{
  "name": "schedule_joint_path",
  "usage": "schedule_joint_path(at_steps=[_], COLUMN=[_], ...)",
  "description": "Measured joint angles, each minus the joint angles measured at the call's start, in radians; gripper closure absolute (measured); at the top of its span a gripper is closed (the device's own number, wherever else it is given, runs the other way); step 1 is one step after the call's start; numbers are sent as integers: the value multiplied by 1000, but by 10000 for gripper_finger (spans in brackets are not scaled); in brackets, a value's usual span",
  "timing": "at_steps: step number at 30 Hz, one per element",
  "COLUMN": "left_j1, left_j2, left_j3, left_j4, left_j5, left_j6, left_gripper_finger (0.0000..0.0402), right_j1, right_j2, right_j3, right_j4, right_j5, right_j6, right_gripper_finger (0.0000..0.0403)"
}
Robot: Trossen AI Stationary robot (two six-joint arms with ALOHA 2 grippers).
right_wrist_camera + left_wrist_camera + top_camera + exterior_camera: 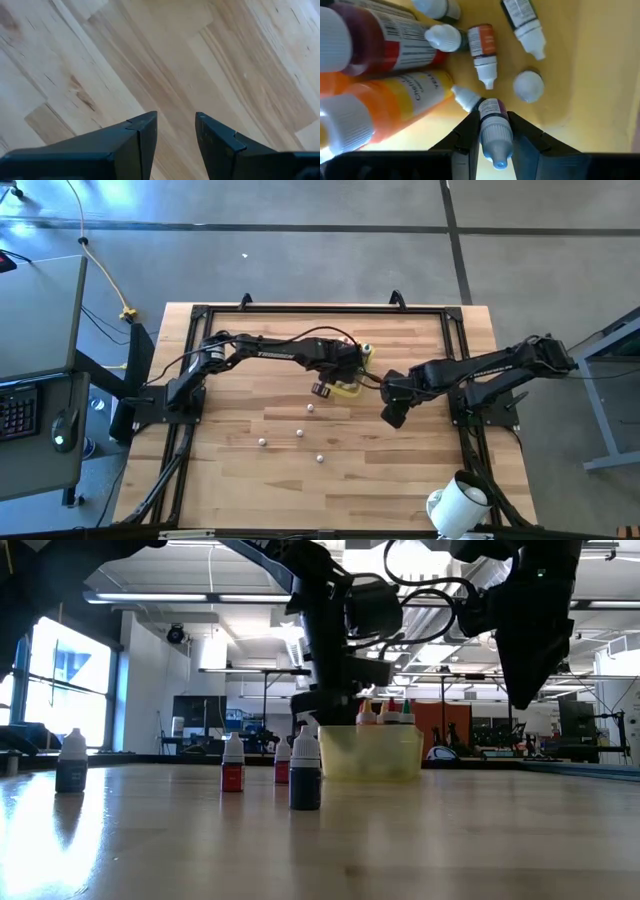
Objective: Pick & Place food coloring
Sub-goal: Put the small purple food coloring bottle into the bin, then put the small red food coloring bottle into the bin
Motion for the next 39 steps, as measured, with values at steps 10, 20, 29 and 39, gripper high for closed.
schedule_joint_path(at_steps=[10,20,29,39], left_j1=[0,0,0,-57], left_j2=[0,0,0,-58], left_j3=[0,-1,-1,19], left_j4=[15,55,64,-83], left_j5=[-23,4,0,-126], left_j6=[38,13,28,35], left_gripper_finger=[323,323,267,203], right_j1=[0,0,0,0], right_j2=[0,0,0,0], right_j3=[0,0,0,0], right_j4=[15,20,24,36], right_j5=[0,3,3,0], right_j6=[0,-22,-43,-46], right_gripper_finger=[277,277,277,277])
